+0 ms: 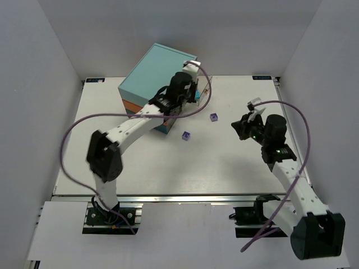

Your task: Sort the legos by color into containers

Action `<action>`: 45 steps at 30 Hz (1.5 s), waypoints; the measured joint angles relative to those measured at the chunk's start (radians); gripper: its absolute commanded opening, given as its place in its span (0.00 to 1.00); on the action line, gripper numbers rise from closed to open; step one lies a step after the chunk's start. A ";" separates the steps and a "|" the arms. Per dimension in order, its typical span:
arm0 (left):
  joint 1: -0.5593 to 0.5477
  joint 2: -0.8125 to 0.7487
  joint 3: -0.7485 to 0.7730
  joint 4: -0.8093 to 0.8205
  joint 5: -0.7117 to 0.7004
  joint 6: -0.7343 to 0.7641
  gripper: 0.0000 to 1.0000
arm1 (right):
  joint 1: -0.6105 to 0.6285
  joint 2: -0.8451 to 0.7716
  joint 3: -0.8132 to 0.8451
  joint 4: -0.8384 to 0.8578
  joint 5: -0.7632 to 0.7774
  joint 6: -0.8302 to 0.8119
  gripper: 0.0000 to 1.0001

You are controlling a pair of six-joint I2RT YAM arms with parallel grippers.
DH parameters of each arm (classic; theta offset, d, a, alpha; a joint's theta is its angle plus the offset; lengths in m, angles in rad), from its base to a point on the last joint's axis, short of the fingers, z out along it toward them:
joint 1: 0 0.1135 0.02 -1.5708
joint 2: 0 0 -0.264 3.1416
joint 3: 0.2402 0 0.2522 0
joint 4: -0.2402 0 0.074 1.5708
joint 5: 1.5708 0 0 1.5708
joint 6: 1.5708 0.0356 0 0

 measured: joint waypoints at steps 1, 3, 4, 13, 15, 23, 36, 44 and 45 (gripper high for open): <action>0.000 -0.075 -0.061 -0.004 0.028 -0.015 0.00 | 0.003 0.040 0.008 0.001 -0.002 0.000 0.00; -0.002 -0.250 -0.214 0.022 0.083 -0.047 0.00 | 0.010 0.163 0.063 -0.020 0.000 0.000 0.00; -0.003 -0.340 -0.282 0.026 0.105 -0.061 0.00 | 0.014 0.225 0.105 -0.027 0.005 0.001 0.00; -0.013 -1.006 -0.850 0.116 0.126 -0.013 0.34 | 0.055 0.719 0.621 -0.048 0.120 0.149 0.00; -0.012 -1.051 -0.921 0.118 0.092 0.025 0.35 | 0.074 0.802 0.706 -0.073 0.168 0.179 0.00; -0.012 -1.109 -0.982 0.063 0.003 0.116 0.35 | 0.131 0.962 0.816 -0.134 0.315 0.232 0.00; -0.011 -1.186 -0.982 0.073 -0.070 0.169 0.36 | 0.144 1.183 1.094 -0.152 0.366 0.256 0.00; -0.011 -1.186 -0.982 0.074 -0.082 0.179 0.36 | 0.158 1.260 1.141 -0.184 0.360 0.266 0.21; -0.011 -1.186 -0.982 0.074 -0.083 0.179 0.36 | 0.158 1.266 1.147 -0.187 0.358 0.261 0.24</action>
